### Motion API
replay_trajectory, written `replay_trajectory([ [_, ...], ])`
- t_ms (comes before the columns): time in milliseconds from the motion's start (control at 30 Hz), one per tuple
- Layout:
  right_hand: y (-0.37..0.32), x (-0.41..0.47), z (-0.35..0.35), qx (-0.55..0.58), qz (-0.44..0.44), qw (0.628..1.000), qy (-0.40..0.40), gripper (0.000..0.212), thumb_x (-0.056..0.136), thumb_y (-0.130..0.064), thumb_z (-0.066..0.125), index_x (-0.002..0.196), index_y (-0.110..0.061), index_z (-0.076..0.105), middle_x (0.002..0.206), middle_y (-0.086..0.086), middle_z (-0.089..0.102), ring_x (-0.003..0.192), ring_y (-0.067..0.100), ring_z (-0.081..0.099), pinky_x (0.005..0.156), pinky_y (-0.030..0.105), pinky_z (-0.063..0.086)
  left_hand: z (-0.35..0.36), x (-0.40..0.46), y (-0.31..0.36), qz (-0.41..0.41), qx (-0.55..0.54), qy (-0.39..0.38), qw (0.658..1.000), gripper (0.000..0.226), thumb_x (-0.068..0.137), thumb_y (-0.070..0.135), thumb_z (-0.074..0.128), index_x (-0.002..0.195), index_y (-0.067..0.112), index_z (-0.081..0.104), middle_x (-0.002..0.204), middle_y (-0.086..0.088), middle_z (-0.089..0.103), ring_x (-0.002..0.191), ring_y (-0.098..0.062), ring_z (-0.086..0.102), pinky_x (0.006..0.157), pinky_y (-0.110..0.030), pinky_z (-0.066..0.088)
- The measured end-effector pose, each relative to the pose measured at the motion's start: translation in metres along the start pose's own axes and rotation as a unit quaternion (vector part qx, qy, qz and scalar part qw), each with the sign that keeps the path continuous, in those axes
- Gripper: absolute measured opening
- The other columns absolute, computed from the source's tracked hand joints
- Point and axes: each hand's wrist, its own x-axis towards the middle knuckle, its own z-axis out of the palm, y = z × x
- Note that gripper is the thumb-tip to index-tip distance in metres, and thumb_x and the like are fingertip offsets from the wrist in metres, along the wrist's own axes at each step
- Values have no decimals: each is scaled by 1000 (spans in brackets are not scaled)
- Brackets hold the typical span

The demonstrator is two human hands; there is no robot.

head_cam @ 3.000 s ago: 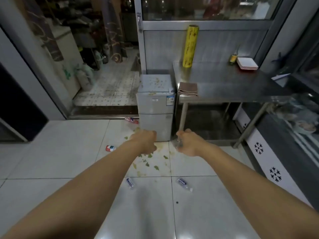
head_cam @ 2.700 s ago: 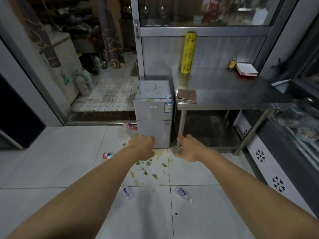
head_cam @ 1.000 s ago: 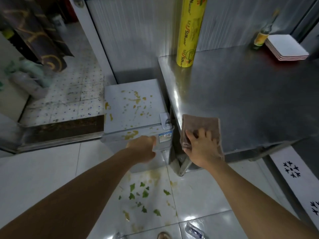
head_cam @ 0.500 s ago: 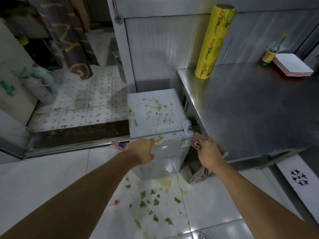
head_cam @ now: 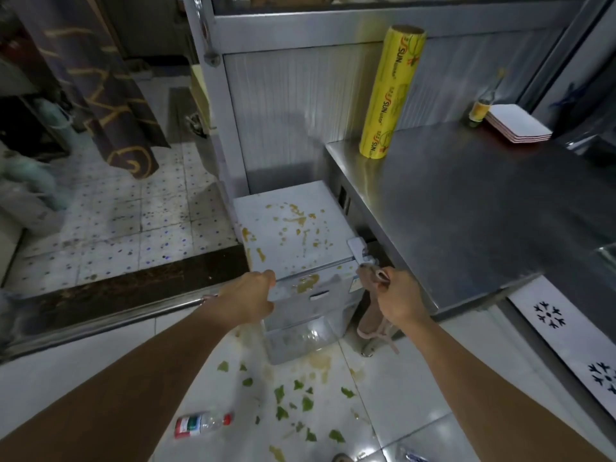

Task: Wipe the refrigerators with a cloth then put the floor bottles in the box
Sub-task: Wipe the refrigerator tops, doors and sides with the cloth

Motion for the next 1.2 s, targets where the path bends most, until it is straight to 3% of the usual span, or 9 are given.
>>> replay_trajectory([
  [267, 4, 89, 11, -27, -106, 992, 69, 21, 90, 2, 51, 110, 0, 60, 111, 20, 49, 78, 19, 45, 74, 18, 32, 28, 64, 9, -42, 6, 25, 999, 42, 87, 27, 57, 124, 17, 43, 124, -7, 52, 113, -26, 51, 92, -38, 45],
  [367, -2, 118, 23, -14, -138, 988, 71, 35, 89, 0, 48, 123, -7, 55, 118, 20, 46, 97, 33, 50, 82, 35, 43, 36, 87, 6, -48, -6, 44, 998, 42, 86, 26, 60, 124, 18, 44, 124, -6, 54, 112, -25, 52, 92, -39, 46],
  [467, 0, 139, 42, -125, -211, 965, 88, 35, 90, -7, 55, 125, -8, 54, 120, 16, 46, 98, 29, 53, 80, 35, 50, 44, 113, -1, -47, -2, 52, 998, 42, 86, 21, 58, 125, 18, 45, 125, -5, 54, 113, -24, 52, 92, -37, 46],
  [533, 10, 148, 62, -184, -246, 951, 37, 41, 88, -21, 62, 128, -14, 53, 129, 13, 40, 110, 26, 49, 88, 33, 49, 51, 128, -8, -47, 4, 38, 998, 43, 86, 16, 56, 128, 19, 44, 127, -4, 52, 116, -23, 50, 95, -37, 44],
  [600, 19, 151, 79, -172, -209, 963, -5, 36, 88, -37, 61, 118, -17, 59, 134, 9, 36, 120, 26, 40, 97, 37, 44, 58, 141, -15, -44, 22, 15, 999, 45, 87, 12, 52, 130, 19, 43, 130, -4, 49, 119, -22, 47, 99, -39, 43],
  [667, 27, 156, 91, -152, -159, 975, 25, 32, 91, -39, 55, 111, -15, 60, 133, 10, 39, 120, 28, 38, 98, 40, 41, 63, 152, -23, -35, 39, 12, 999, 46, 87, 9, 52, 131, 18, 43, 131, -4, 47, 122, -22, 44, 100, -38, 41],
  [767, 30, 169, 103, -143, -157, 974, 76, 38, 94, -31, 50, 129, -16, 50, 139, 12, 37, 128, 29, 35, 103, 41, 38, 69, 164, -34, -9, 49, 32, 998, 47, 85, 4, 53, 129, 17, 46, 130, -4, 49, 121, -22, 44, 99, -37, 42],
  [967, 34, 194, 137, -274, -174, 946, -3, 57, 98, -50, 23, 151, -30, 14, 160, 4, 7, 147, 28, 1, 117, 50, 6, 81, 175, -52, 91, 58, 116, 987, 43, 78, 2, 60, 120, 12, 57, 118, -7, 54, 107, -26, 52, 86, -36, 47],
  [1200, 63, 173, 135, -292, -160, 942, 51, 59, 96, -40, 36, 150, -22, 24, 159, 6, 14, 146, 31, 12, 113, 57, 22, 87, 168, -60, 133, 61, 159, 976, 45, 62, -5, 70, 106, 6, 67, 101, -12, 61, 87, -33, 60, 72, -36, 48],
])
